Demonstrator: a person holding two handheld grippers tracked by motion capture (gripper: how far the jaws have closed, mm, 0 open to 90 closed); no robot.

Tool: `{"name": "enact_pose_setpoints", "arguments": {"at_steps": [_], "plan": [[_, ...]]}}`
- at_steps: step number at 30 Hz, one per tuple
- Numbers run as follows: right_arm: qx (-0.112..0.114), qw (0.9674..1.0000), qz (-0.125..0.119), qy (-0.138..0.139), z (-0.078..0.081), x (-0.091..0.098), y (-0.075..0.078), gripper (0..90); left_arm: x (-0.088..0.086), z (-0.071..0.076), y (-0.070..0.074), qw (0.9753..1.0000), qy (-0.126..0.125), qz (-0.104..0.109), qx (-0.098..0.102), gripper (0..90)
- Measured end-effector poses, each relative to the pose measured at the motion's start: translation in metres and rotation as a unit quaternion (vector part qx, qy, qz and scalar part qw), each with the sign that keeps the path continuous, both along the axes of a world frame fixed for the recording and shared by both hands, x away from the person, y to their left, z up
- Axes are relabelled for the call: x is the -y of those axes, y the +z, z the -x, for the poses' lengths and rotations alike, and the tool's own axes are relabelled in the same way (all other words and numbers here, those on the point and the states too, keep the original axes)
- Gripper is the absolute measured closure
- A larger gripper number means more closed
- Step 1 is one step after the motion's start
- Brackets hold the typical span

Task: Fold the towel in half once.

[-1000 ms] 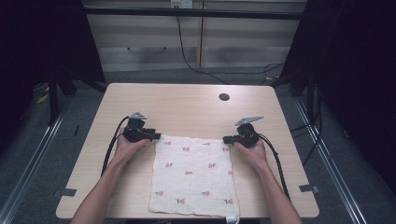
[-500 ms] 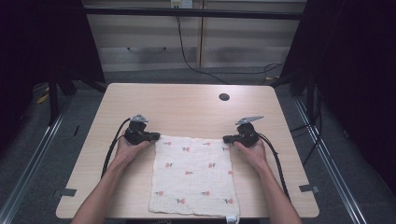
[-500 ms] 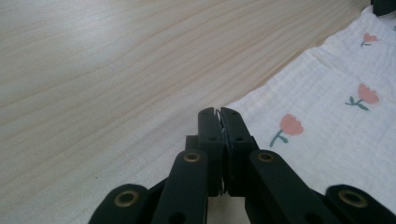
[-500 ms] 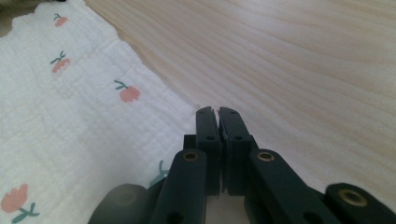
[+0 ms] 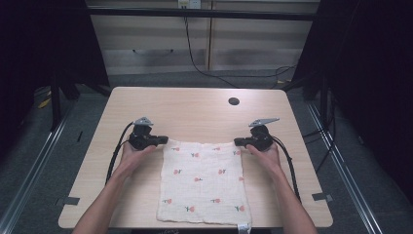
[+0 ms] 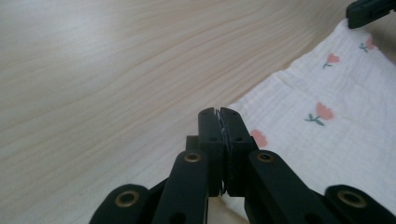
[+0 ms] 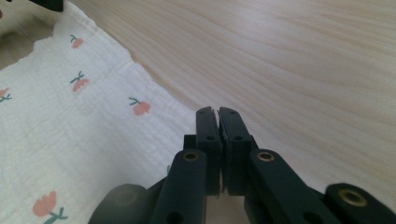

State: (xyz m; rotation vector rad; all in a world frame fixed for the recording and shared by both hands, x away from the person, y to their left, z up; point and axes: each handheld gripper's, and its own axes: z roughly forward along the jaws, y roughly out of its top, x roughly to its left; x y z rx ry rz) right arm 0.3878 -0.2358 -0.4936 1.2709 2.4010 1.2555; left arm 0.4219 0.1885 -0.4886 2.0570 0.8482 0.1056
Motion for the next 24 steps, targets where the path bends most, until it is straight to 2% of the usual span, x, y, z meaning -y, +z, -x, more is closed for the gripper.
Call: {"name": "enact_pose_setpoints", "arguments": {"at_steps": [9, 17, 24], "plan": [[0.013, 0.9999, -0.007, -0.004, 0.002, 0.005, 0.011, 88.1, -0.003, -0.001, 0.013, 0.9997, 0.007, 0.021, 0.013, 88.6], [0.031, 0.9992, -0.022, -0.008, 0.001, 0.011, 0.031, 88.2, -0.009, -0.004, 0.025, 0.9988, 0.019, 0.039, 0.024, 88.6], [0.048, 0.9985, -0.024, -0.003, -0.003, 0.010, 0.049, 88.2, -0.013, -0.009, 0.045, 0.9975, 0.029, 0.049, 0.041, 88.6]]}}
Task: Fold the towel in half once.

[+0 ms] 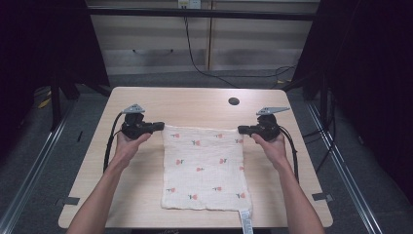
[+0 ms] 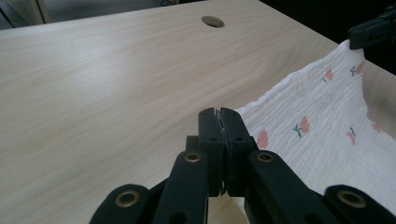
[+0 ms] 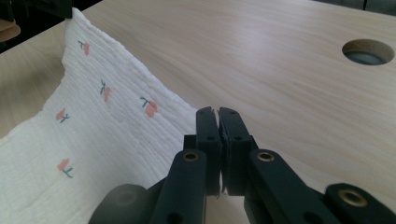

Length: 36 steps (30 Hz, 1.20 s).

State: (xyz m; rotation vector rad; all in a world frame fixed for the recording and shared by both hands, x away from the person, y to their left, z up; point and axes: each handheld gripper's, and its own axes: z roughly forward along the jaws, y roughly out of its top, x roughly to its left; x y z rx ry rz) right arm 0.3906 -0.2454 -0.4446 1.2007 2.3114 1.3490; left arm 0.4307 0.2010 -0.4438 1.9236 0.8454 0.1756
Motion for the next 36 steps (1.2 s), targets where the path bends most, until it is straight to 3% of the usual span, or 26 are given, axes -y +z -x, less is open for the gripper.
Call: {"name": "enact_pose_setpoints", "arguments": {"at_steps": [7, 10, 16, 20, 23, 30, 36], "plan": [[0.015, 0.9999, -0.003, -0.003, -0.007, -0.001, 0.018, 88.2, 0.001, -0.006, 0.020, 0.9998, 0.008, 0.004, 0.018, 88.7], [0.019, 0.9998, -0.002, -0.004, -0.011, -0.001, 0.025, 88.2, 0.002, -0.007, 0.027, 0.9996, 0.011, -0.009, 0.025, 88.7], [0.033, 0.9994, 0.005, -0.006, -0.016, -0.004, 0.043, 88.3, 0.002, -0.010, 0.045, 0.9991, 0.014, 0.006, 0.039, 88.6], [0.044, 0.9990, -0.003, -0.005, -0.013, -0.004, 0.049, 88.2, 0.001, -0.007, 0.054, 0.9985, 0.009, 0.014, 0.052, 88.6], [0.046, 0.9988, -0.013, -0.001, -0.007, -0.001, 0.045, 88.2, -0.001, -0.001, 0.051, 0.9983, 0.002, 0.009, 0.058, 88.6], [0.047, 0.9987, -0.015, 0.009, 0.010, 0.005, 0.034, 88.2, -0.005, 0.014, 0.031, 0.9987, -0.008, 0.011, 0.050, 88.6], [0.051, 0.9984, -0.015, 0.020, 0.024, 0.006, 0.030, 88.2, -0.006, 0.029, 0.025, 0.9983, -0.019, 0.009, 0.054, 88.6]]}}
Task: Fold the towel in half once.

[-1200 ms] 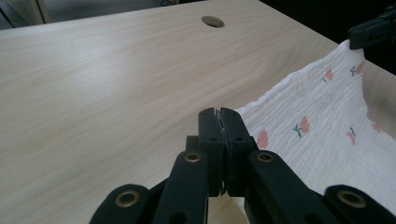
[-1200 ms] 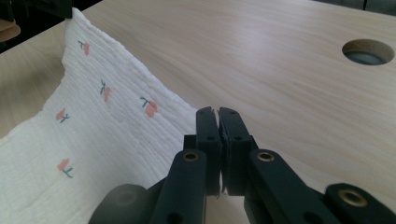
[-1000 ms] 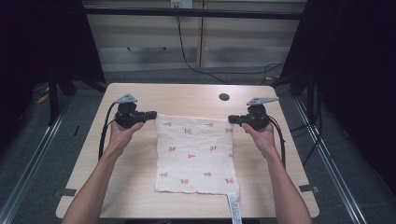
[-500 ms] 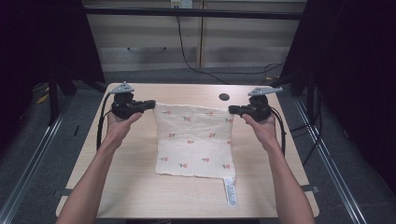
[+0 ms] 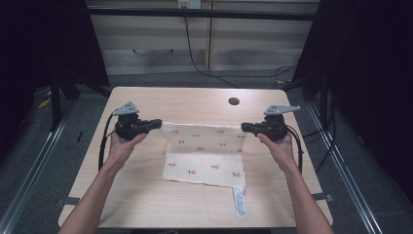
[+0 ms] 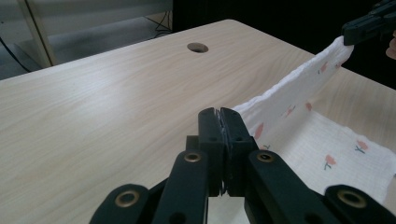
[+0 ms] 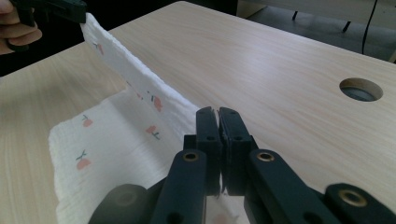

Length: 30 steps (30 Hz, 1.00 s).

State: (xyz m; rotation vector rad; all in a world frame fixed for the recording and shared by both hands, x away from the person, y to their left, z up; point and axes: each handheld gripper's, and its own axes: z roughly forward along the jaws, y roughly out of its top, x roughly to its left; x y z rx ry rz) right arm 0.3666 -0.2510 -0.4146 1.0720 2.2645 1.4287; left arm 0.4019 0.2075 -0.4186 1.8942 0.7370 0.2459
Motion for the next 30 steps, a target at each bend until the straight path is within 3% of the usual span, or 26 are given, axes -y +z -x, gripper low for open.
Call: {"name": "enact_pose_setpoints", "arguments": {"at_steps": [13, 23, 30], "plan": [[0.003, 0.9997, -0.001, 0.025, 0.039, -0.002, -0.014, 88.1, -0.009, 0.035, -0.005, 0.9997, -0.021, -0.004, 0.013, 88.6], [-0.003, 0.9992, 0.004, 0.039, 0.060, -0.004, -0.025, 88.1, -0.012, 0.056, -0.022, 0.9993, -0.035, -0.011, 0.001, 88.6], [-0.018, 0.9987, 0.016, 0.044, 0.073, -0.003, -0.036, 88.1, -0.008, 0.074, -0.034, 0.9980, -0.052, -0.033, -0.012, 88.5]]}}
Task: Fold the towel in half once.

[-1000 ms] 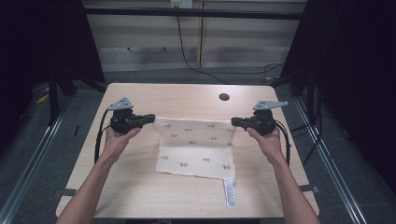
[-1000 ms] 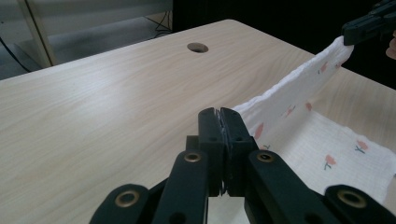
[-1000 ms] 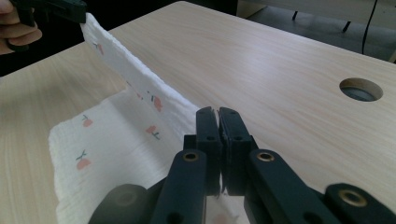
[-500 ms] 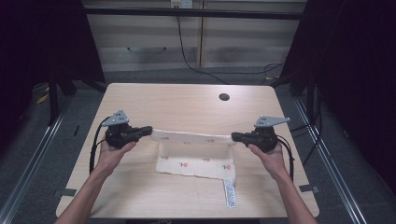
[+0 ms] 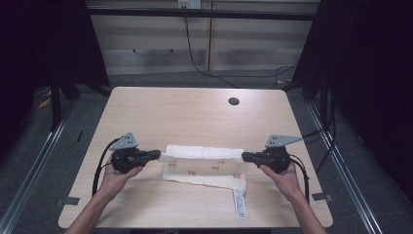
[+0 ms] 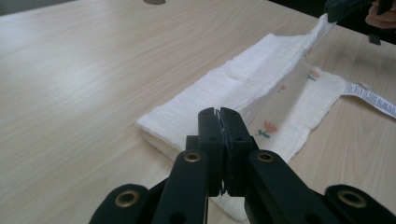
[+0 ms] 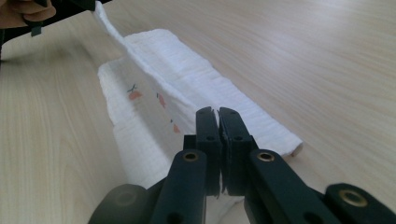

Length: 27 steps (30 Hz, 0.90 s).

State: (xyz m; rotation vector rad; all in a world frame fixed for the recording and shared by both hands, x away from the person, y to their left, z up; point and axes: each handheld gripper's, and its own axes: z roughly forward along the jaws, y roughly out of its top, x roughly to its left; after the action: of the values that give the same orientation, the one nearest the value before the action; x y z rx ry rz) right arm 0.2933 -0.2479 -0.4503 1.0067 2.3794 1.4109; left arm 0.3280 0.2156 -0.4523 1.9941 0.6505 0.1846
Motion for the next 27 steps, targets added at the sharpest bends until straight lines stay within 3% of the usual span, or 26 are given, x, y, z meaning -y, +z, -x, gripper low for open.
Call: {"name": "enact_pose_setpoints", "arguments": {"at_steps": [21, 27], "plan": [[-0.043, 0.9986, 0.026, 0.018, 0.027, -0.006, -0.037, 86.2, -0.001, 0.020, -0.037, 0.9977, -0.027, -0.046, -0.043, 88.2], [-0.050, 0.9981, 0.031, 0.020, 0.031, -0.006, -0.043, 79.2, -0.005, 0.020, -0.041, 0.9978, -0.027, -0.036, -0.050, 86.0]]}}
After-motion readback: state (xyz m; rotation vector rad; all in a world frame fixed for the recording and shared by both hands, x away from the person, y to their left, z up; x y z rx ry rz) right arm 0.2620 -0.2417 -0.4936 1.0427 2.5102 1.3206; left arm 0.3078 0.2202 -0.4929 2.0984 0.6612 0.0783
